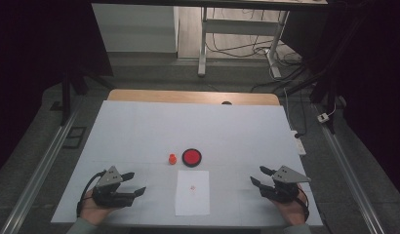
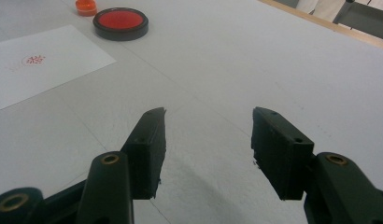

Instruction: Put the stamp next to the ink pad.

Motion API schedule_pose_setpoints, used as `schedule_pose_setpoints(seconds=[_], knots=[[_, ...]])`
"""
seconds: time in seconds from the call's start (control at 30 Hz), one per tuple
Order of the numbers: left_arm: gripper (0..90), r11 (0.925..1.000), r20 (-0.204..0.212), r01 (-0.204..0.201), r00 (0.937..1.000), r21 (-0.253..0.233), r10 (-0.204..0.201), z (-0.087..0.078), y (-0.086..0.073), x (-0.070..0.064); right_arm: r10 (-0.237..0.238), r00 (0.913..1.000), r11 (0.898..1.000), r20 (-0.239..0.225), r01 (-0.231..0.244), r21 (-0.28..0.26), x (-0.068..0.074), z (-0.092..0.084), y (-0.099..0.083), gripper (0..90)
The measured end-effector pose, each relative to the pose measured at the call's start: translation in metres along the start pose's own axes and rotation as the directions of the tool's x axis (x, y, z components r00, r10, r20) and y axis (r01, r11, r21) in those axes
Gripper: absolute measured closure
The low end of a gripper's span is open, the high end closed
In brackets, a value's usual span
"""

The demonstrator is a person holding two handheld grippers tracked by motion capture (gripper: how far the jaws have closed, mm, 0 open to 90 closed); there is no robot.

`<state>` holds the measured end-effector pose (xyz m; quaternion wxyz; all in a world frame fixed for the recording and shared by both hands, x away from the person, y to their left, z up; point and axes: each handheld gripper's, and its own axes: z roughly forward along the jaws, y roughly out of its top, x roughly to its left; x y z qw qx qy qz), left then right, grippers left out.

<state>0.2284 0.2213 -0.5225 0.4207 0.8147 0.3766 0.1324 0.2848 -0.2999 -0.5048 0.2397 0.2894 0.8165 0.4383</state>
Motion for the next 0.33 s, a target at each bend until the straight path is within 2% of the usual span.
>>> schedule_pose_setpoints(seconds=[0.33], knots=[[29.3,1.0,-0.007,0.0,1.0,0.0,0.0,0.0008,0.001,-0.0002,-0.006,1.0,1.0,-0.001,0.006,0.006,0.0007,0.0006,0.0001,44.3]])
